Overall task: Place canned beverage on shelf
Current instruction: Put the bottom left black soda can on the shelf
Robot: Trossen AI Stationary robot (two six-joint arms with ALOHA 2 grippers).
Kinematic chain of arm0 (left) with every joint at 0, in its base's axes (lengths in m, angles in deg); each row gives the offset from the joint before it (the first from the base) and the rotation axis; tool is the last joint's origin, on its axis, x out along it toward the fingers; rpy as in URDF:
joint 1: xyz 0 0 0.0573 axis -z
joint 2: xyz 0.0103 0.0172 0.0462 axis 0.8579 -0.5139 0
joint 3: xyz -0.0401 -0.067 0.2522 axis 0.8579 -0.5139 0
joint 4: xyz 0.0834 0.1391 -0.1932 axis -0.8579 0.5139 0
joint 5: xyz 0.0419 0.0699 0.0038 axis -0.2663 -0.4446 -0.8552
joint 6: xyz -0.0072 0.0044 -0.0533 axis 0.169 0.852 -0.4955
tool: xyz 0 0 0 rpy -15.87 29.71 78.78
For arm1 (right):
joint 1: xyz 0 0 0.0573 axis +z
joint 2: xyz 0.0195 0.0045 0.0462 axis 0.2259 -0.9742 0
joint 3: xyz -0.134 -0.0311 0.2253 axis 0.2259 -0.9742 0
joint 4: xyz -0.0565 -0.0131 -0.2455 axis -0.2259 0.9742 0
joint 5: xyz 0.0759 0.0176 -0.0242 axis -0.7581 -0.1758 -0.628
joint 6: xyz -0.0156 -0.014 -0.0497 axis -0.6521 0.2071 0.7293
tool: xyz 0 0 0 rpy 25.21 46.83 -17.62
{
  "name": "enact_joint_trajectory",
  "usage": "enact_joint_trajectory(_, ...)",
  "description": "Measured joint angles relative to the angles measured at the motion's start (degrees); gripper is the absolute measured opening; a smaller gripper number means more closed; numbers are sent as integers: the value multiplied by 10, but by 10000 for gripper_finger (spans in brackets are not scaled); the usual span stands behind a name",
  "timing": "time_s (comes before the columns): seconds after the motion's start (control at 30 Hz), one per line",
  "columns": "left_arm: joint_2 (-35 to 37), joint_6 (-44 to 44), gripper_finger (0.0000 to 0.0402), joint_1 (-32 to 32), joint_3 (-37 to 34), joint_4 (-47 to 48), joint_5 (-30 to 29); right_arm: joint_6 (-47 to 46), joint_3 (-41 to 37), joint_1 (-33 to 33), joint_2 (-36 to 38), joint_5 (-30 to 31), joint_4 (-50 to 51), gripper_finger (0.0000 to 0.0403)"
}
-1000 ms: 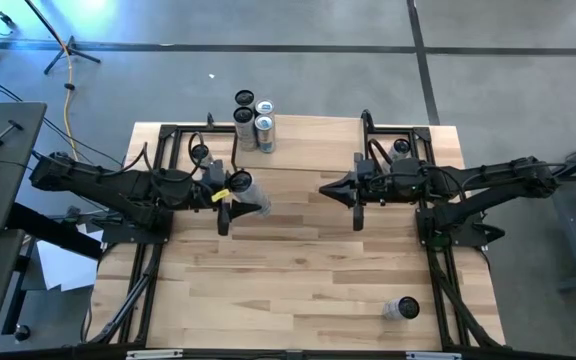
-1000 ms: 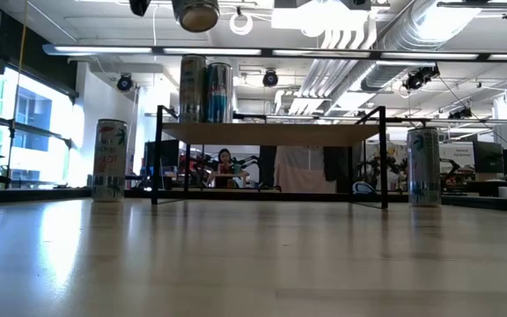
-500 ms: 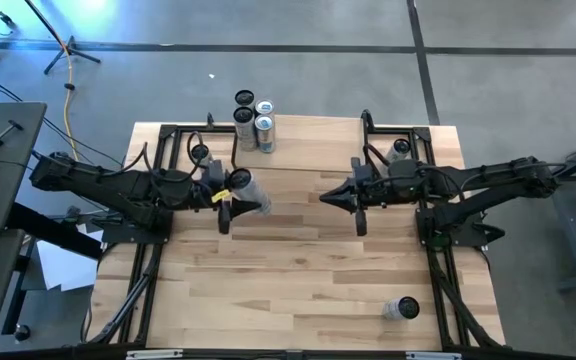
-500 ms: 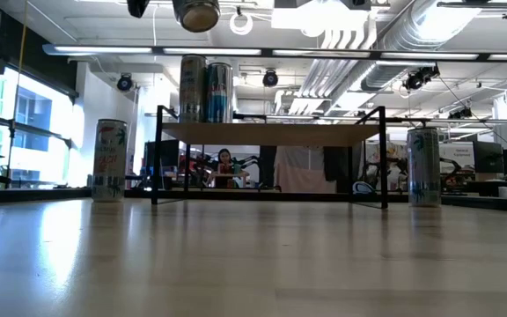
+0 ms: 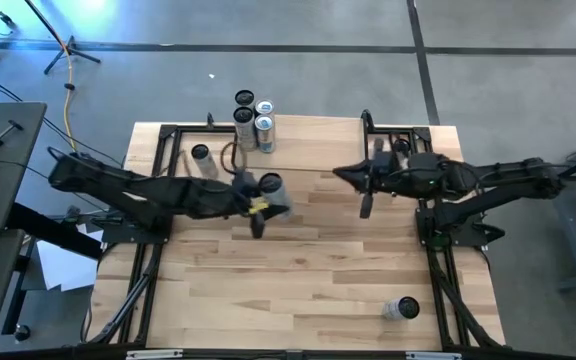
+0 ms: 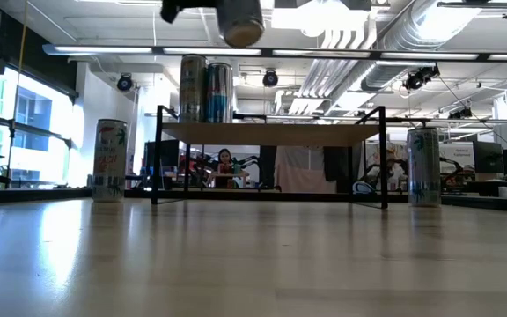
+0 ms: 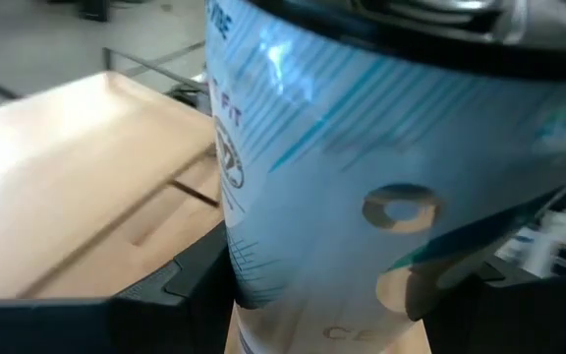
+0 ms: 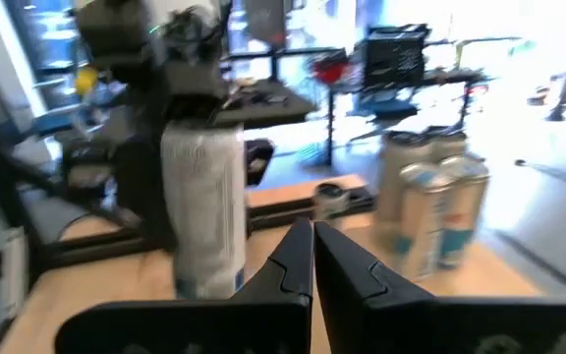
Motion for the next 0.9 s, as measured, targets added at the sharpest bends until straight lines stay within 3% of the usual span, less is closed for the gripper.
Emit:
enact_joint_trajectory(0.17,-84,0,210,-45,88,65,-58,1,0,0,23,48,0,0)
enact_joint_trajectory(0.53,-229,-2,210,-148,231,82,-60,-1,0,0,22,63,0,0)
enact_joint_trajectory(0.9,-290,-50,210,-190,265,129,-90,-4,0,1,23,63,0,0)
